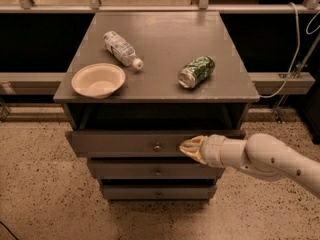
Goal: Close top drawer
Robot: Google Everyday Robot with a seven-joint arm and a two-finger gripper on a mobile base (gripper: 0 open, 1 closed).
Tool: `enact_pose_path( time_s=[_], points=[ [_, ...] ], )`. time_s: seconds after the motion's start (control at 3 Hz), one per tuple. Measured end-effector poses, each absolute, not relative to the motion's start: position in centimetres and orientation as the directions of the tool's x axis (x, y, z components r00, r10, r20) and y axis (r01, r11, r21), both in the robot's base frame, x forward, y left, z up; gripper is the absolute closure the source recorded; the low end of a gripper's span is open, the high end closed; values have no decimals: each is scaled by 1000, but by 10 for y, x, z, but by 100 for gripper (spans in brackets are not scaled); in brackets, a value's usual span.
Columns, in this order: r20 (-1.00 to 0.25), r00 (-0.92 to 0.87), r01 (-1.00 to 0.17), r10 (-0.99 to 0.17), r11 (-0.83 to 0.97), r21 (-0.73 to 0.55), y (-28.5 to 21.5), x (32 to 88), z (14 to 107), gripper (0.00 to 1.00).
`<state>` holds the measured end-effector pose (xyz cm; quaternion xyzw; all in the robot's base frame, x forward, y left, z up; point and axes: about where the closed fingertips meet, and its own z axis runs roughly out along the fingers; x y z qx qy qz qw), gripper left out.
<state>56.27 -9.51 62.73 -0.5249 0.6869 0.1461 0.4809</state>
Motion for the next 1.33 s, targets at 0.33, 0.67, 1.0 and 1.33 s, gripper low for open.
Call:
enact_pose_path(
  time_s=[0.33, 0.67, 1.0, 1.33],
  points=[
    [-809, -12, -868, -588, 407, -283, -95, 569, 623, 100],
    [-810, -30, -869, -585, 416, -269, -92, 566, 617, 100],
    [-805, -16, -873, -593, 400, -278, -84, 530, 608, 100],
    [-825, 17, -899, -565, 353, -261, -75, 475, 610, 100]
  ],
)
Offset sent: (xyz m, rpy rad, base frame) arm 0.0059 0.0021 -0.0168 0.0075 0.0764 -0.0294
